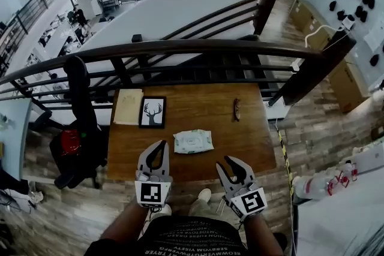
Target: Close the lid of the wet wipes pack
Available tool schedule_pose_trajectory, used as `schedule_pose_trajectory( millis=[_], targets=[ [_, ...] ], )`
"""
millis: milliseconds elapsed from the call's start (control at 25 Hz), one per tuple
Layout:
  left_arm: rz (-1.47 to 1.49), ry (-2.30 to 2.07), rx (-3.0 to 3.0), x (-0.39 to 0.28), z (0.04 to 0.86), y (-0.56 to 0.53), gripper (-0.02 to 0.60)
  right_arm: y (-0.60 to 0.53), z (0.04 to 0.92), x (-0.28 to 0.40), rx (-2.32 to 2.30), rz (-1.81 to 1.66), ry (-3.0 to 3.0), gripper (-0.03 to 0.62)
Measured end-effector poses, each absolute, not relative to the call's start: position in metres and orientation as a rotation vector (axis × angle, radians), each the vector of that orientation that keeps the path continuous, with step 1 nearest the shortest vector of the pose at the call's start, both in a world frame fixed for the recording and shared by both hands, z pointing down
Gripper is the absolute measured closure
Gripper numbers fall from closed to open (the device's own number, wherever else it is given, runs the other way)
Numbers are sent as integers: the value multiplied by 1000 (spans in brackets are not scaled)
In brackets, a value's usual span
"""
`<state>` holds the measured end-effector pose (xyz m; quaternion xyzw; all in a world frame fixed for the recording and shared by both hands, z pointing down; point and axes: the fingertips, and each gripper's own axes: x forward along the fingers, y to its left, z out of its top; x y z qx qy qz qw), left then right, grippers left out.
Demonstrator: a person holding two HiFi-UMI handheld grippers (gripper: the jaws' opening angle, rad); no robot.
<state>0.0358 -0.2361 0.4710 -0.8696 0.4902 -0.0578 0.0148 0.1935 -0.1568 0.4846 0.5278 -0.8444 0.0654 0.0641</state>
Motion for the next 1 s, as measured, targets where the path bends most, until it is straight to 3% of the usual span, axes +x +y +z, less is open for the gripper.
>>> schedule_pose_trajectory(
  millis=[560,1000],
  targets=[
    [-93,1481,-2751,94,464,-243,554,-196,480,240,1461,165,-2657,528],
    [-167,1631,-2658,88,471,-246,554,-217,490,257,1383,199,-2705,528]
  ],
)
